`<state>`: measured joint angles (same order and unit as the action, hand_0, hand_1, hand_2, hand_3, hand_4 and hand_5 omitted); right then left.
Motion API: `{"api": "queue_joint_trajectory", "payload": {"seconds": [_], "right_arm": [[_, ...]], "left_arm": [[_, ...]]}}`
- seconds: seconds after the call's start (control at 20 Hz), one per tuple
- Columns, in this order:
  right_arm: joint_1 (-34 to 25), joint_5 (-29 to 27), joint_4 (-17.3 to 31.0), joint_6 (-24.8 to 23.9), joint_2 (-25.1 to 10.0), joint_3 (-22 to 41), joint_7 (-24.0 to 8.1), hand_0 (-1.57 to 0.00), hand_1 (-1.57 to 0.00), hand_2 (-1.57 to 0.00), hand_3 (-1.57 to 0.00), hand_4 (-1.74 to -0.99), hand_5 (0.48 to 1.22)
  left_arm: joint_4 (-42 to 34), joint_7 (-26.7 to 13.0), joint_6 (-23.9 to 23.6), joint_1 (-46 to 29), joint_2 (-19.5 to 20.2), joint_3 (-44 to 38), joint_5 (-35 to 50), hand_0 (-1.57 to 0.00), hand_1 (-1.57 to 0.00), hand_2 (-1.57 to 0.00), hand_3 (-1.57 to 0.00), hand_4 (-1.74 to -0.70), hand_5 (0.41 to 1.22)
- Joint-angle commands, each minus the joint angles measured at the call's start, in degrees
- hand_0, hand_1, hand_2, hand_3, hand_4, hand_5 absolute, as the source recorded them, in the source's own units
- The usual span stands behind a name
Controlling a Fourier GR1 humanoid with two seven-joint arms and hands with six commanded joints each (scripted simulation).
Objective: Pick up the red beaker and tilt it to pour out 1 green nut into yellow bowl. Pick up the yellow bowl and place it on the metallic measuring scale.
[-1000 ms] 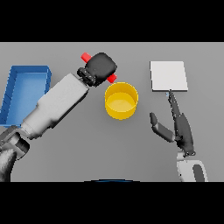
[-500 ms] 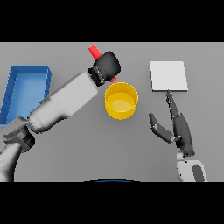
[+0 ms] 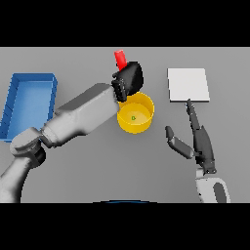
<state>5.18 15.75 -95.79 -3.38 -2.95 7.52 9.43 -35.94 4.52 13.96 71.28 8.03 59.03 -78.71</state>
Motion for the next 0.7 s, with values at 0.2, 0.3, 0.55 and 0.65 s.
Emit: {"api": "queue_joint_trajectory", "payload": {"seconds": [0.2,0.3,0.55,0.65], "right_arm": [[-0.5,0.1,0.5,-0.2,-0.1,-0.2,-0.2,0.00,0.00,0.00,0.00,-1.051,0.677],[-0.5,0.7,0.2,-0.3,0.1,0.3,-0.1,0.00,0.00,0.00,0.00,-1.041,0.683],[0.1,1.7,0.2,-1.0,0.6,0.9,0.6,0.00,0.00,0.00,0.00,-1.030,0.683],[-0.7,2.4,0.1,-1.4,0.4,0.9,-0.2,0.00,0.00,0.00,0.00,-1.023,0.682]], "left_arm": [[2.4,2.7,2.8,3.0,-2.5,4.8,-4.4,-1.57,-1.57,-1.57,-1.57,-1.73,1.221],[2.9,3.9,3.4,5.0,-2.7,5.0,-5.0,-1.57,-1.57,-1.57,-1.57,-1.73,1.221],[5.9,5.4,1.4,10.8,-1.2,0.7,-3.5,-1.57,-1.57,-1.57,-1.57,-1.73,1.221],[8.5,6.9,-0.3,13.7,0.6,-2.8,-1.5,-1.57,-1.57,-1.57,-1.57,-1.73,1.221]]}}
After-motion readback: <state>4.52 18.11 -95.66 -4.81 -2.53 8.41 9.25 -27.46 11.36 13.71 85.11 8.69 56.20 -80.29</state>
